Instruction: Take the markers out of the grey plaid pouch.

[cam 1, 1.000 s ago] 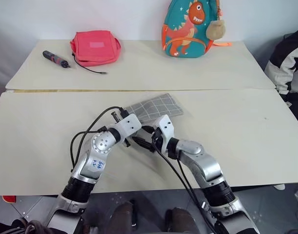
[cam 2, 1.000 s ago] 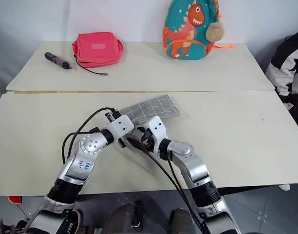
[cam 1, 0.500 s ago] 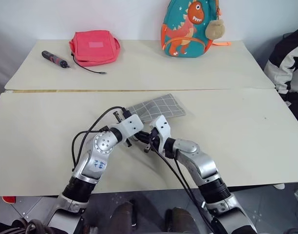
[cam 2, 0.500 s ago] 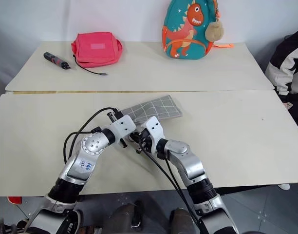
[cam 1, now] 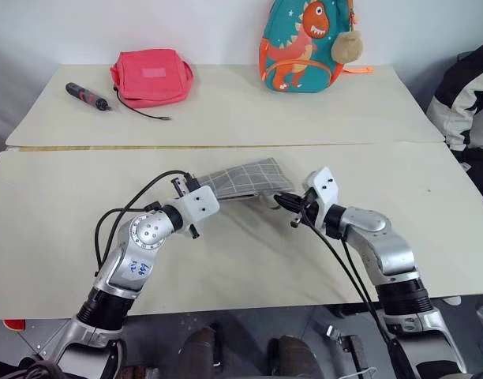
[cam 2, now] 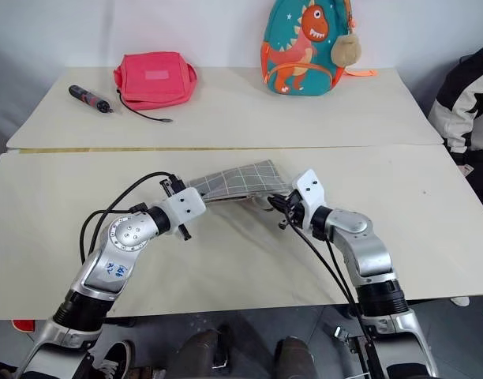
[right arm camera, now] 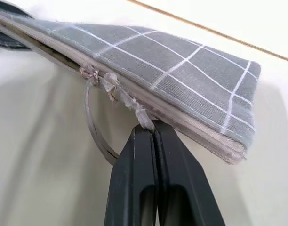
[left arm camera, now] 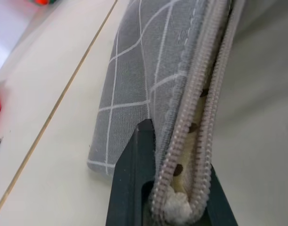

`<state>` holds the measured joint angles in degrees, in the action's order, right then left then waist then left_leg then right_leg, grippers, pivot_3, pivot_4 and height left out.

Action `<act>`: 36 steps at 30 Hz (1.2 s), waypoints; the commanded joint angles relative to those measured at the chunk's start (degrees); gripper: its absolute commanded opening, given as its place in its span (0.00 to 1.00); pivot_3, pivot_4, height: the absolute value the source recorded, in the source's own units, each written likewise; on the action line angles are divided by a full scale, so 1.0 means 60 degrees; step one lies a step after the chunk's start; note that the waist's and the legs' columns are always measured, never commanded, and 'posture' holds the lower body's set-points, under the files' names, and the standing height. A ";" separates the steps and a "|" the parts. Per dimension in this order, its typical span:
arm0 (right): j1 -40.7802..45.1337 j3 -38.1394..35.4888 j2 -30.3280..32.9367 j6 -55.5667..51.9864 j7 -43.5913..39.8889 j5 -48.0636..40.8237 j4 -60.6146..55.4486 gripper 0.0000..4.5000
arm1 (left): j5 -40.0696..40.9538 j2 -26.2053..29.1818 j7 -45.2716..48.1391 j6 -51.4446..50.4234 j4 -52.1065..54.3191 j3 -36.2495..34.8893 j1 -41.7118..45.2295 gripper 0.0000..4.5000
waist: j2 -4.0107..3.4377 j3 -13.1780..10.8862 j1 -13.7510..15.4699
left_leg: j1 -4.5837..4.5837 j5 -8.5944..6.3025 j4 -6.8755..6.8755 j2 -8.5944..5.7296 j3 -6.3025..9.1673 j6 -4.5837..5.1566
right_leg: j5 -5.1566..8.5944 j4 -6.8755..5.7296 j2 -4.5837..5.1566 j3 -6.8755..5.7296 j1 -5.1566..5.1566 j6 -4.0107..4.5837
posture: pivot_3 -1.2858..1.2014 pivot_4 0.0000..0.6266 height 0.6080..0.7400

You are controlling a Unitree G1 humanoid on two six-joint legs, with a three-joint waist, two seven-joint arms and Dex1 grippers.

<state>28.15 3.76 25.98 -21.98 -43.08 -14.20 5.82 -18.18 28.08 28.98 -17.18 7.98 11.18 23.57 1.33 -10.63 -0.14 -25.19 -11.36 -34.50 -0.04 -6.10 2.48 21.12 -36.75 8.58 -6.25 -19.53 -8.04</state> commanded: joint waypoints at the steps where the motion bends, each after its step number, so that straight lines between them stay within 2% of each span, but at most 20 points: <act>1: 0.0196 -0.0582 0.0496 0.0655 0.0069 0.0252 0.0545 0.01 | 0.0141 0.0127 -0.0075 0.0011 0.0210 -0.0403 0.0075 0.00 | 0.0000 0.0000 0.0014 | 0.0000 0.0001 -0.0001 -0.0002 0.0001 0.0001 | 0.0000 0.0001 0.0002 -0.0002 0.0001 0.0000 | 0.52 0.24 1.00; 4: 0.0299 -0.0441 0.0499 0.1182 0.0038 0.0471 0.0790 0.01 | 0.0393 -0.0016 -0.0026 -0.0185 0.0207 -0.0511 0.0057 0.00 | 0.0000 0.0000 -0.0002 | 0.0001 0.0001 -0.0001 0.0001 0.0000 0.0002 | 0.0000 0.0003 0.0000 -0.0001 0.0002 0.0000 | 0.52 0.24 1.00; 6: 0.0355 -0.0562 0.0195 0.0839 0.0017 0.0055 0.0555 0.01 | 0.0516 -0.0089 0.0013 -0.0311 0.0232 -0.0544 0.0105 0.00 | 0.0000 0.0000 -0.0022 | 0.0002 0.0002 0.0000 0.0005 0.0000 0.0002 | 0.0000 0.0002 -0.0002 -0.0001 0.0002 0.0000 | 0.52 0.24 1.00; 9: 0.0263 -0.0531 0.0061 0.0440 -0.0220 -0.0314 0.0072 0.13 | 0.0600 -0.0101 0.0048 -0.0460 0.0274 -0.0536 0.0157 0.00 | -0.0001 0.0000 -0.0017 | 0.0002 0.0003 -0.0001 0.0010 0.0000 0.0002 | 0.0000 0.0001 -0.0006 -0.0002 0.0003 0.0000 | 0.52 0.24 1.00; 12: 0.0203 -0.0504 0.0414 0.0311 -0.0274 -0.0077 -0.0037 0.36 | 0.0659 -0.0119 -0.0004 -0.0490 0.0264 -0.0565 0.0192 0.00 | -0.0001 0.0000 0.0014 | 0.0001 0.0003 -0.0006 0.0006 0.0000 0.0004 | 0.0000 0.0003 -0.0003 -0.0002 0.0007 0.0000 | 0.52 0.24 1.00; 16: -0.0138 -0.0209 0.1545 -0.0832 -0.1779 -0.0720 -0.1593 0.66 | 0.0780 -0.0097 0.0035 -0.0497 0.0231 -0.0572 0.0264 0.00 | -0.0008 -0.0005 0.0092 | -0.0006 -0.0003 -0.0018 -0.0005 0.0008 0.0013 | 0.0000 0.0012 0.0011 -0.0005 0.0011 0.0000 | 0.52 0.24 1.00; 19: -0.0123 0.0023 0.2608 -0.0614 -0.2499 -0.0363 -0.2393 0.66 | 0.0725 0.0109 -0.0019 -0.0150 0.0049 -0.0567 0.0317 0.00 | -0.0009 -0.0005 0.0050 | -0.0004 -0.0005 -0.0018 0.0002 0.0006 0.0013 | 0.0000 0.0052 0.0007 -0.0007 0.0012 -0.0001 | 0.52 0.24 1.00; 21: 0.0112 -0.0029 0.2949 -0.0522 -0.2631 -0.0283 -0.2380 0.66 | 0.0704 0.0230 -0.0035 -0.0032 -0.0111 -0.0599 0.0330 0.00 | -0.0009 -0.0005 0.0039 | -0.0002 -0.0006 -0.0017 0.0006 0.0006 0.0011 | 0.0000 0.0056 0.0004 -0.0009 0.0015 0.0000 | 0.52 0.24 1.00; 23: 0.0550 -0.0216 0.2802 -0.0333 -0.2478 -0.0382 -0.2317 0.66 | 0.0751 0.0262 -0.0031 0.0015 -0.0184 -0.0606 0.0343 0.00 | -0.0009 -0.0005 -0.0002 | 0.0001 -0.0006 -0.0017 0.0006 -0.0002 0.0010 | 0.0000 0.0057 0.0005 -0.0006 0.0013 0.0000 | 0.52 0.24 1.00; 27: 0.0832 -0.0136 0.1740 -0.0667 -0.2201 -0.1172 -0.3006 0.66 | 0.0874 0.0163 0.0014 -0.0138 -0.0167 -0.0565 0.0470 0.00 | -0.0009 -0.0005 0.0008 | 0.0001 -0.0005 -0.0016 0.0020 0.0000 0.0006 | 0.0000 0.0044 -0.0005 -0.0012 0.0010 0.0000 | 0.52 0.24 1.00; 29: 0.0540 0.0568 0.1013 -0.0726 -0.1844 -0.1093 -0.3591 0.57 | 0.0897 0.0067 0.0026 -0.0325 -0.0121 -0.0518 0.0633 0.00 | -0.0008 -0.0005 0.0035 | -0.0001 -0.0005 -0.0017 0.0021 0.0004 0.0005 | 0.0000 0.0034 -0.0006 -0.0018 0.0017 0.0000 | 0.52 0.24 1.00; 30: 0.0427 0.1080 0.0571 -0.0382 -0.1462 -0.0589 -0.3614 0.52 | 0.0923 0.0010 0.0065 -0.0420 -0.0065 -0.0473 0.0730 0.00 | -0.0008 -0.0005 0.0045 | -0.0004 -0.0004 -0.0019 0.0017 0.0010 0.0006 | 0.0000 0.0034 -0.0004 -0.0026 0.0024 0.0000 | 0.52 0.24 1.00; 33: 0.0415 0.1617 -0.0347 0.0261 -0.0439 0.0391 -0.3202 0.29 | 0.0955 -0.0086 0.0163 -0.0615 0.0076 -0.0407 0.0850 0.00 | -0.0008 -0.0005 0.0036 | -0.0009 -0.0005 -0.0026 0.0007 0.0007 0.0008 | -0.0001 0.0033 0.0000 -0.0025 0.0025 -0.0001 | 0.52 0.24 1.00; 36: 0.0538 0.1807 -0.0672 0.1085 0.0633 0.1551 -0.2469 0.04 | 0.0936 -0.0108 0.0200 -0.0829 0.0264 -0.0447 0.0881 0.00 | -0.0008 -0.0005 0.0039 | -0.0022 -0.0002 -0.0032 -0.0003 0.0008 0.0013 | -0.0003 0.0023 0.0002 -0.0017 0.0011 -0.0006 | 0.52 0.24 1.00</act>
<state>30.55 15.94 21.92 -18.56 -42.74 -7.87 -9.64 -13.15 27.49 30.18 -21.81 6.46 9.22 27.94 1.28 -10.66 0.10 -25.32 -11.38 -34.70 -0.07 -6.03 2.55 21.10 -36.62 8.60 -6.35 -19.46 -8.08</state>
